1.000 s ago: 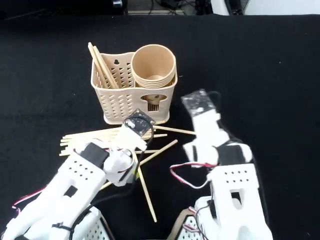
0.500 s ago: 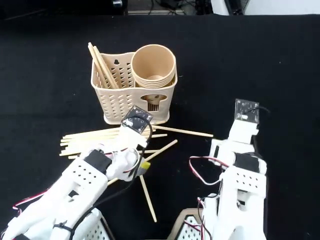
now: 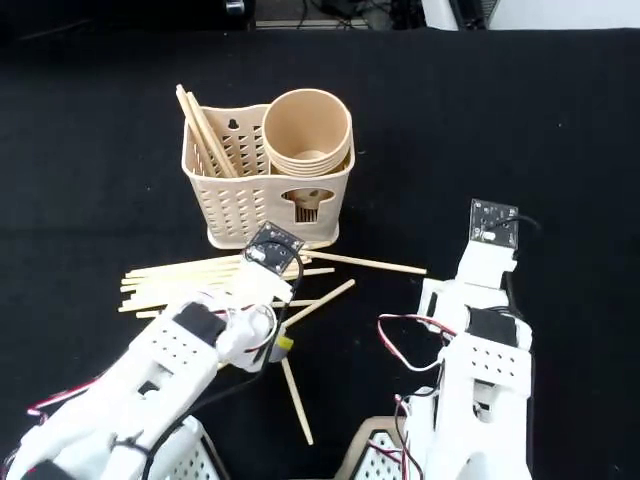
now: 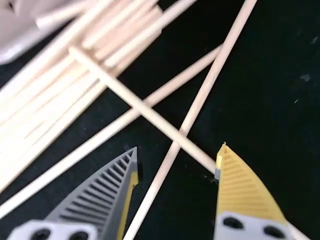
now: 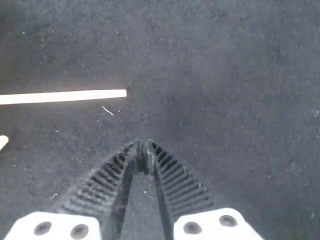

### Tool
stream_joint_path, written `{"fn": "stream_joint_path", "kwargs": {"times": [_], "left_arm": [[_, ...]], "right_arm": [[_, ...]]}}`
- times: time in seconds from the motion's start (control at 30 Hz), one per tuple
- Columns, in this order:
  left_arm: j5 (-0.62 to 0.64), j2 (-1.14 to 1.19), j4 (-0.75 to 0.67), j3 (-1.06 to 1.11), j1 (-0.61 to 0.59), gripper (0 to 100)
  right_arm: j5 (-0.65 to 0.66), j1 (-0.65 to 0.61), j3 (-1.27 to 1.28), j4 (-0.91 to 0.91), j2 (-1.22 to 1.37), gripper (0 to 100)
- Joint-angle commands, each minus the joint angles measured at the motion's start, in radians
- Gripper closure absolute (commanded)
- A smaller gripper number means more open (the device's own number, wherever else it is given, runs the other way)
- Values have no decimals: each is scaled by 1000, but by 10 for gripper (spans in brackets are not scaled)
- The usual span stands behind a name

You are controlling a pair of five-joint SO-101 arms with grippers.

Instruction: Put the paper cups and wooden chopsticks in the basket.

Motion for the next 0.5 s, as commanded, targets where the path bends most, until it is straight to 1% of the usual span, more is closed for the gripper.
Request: {"fn": "stream_joint_path", "kwargs": {"times": [0.0,0.1,0.2,0.37,0.47], "left_arm": [[6,140,-15,-101,-8,746],[9,272,-15,-174,-7,748],[35,336,-15,-220,-5,748],[34,344,-9,-222,2,749],[32,344,-8,-211,4,798]], "right_arm": [[-6,11,-7,-14,-18,983],[-6,12,-7,-14,-18,983],[-6,12,-5,-14,-18,983],[-6,15,-5,-14,-18,983],[-6,15,-5,-15,-18,983]]}}
